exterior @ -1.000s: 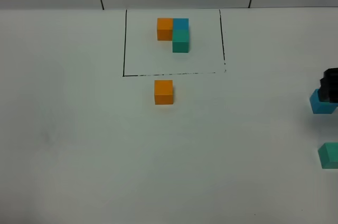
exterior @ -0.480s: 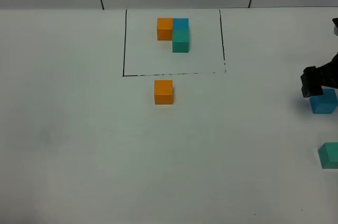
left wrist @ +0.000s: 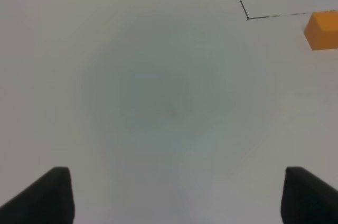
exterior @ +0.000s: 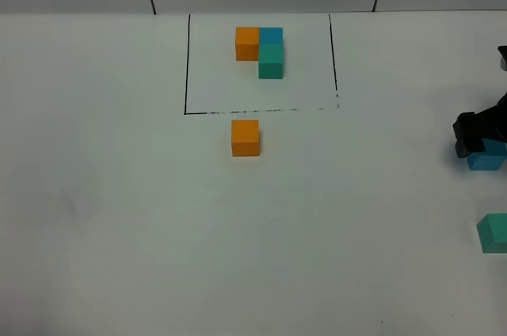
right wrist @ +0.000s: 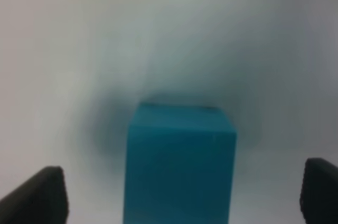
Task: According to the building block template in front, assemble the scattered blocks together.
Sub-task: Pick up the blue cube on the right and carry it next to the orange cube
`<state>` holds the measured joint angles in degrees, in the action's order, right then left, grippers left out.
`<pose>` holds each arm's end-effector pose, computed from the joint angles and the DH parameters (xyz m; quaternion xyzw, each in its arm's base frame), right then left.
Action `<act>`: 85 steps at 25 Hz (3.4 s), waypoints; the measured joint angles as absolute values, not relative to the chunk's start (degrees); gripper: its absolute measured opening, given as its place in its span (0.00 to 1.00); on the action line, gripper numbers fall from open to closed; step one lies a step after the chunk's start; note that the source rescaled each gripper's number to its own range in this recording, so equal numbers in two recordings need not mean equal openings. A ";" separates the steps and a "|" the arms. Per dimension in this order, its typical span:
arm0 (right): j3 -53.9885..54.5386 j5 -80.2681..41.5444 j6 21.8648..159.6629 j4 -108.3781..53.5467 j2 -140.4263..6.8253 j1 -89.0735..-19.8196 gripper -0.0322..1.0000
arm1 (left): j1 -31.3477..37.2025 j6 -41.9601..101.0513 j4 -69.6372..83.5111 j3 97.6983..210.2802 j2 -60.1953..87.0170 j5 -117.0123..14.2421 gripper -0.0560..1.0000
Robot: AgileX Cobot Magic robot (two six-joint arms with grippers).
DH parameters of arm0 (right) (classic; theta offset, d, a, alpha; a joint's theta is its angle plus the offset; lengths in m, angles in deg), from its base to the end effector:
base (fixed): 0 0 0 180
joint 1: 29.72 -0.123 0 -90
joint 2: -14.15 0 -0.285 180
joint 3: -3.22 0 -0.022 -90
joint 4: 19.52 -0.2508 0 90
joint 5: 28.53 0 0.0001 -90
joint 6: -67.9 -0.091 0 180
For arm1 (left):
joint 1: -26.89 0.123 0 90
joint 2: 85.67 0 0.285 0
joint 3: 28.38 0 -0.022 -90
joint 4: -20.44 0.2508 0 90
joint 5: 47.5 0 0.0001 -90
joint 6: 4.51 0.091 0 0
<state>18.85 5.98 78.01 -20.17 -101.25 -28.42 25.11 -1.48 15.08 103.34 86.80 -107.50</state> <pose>0.3484 -0.0073 0.1443 -0.0720 0.9894 -0.0088 0.1256 -0.0060 -0.0072 0.2801 0.0372 0.8454 -0.0409 0.5312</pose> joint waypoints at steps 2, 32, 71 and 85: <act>18.85 5.76 78.06 -20.23 -101.97 -28.42 0.80 | 25.11 -1.48 15.08 103.34 86.80 -107.50 0.79; 14.69 7.53 81.33 -19.52 -104.77 -31.42 0.05 | 25.11 -1.43 15.08 103.34 86.80 -107.48 0.79; -25.71 31.26 120.18 -16.88 -127.26 -65.89 0.05 | 25.11 -1.43 15.08 103.34 86.80 -107.37 0.79; -29.10 32.48 121.08 -18.52 -130.65 -66.00 0.05 | 25.11 -1.43 15.08 103.34 86.80 -107.37 0.79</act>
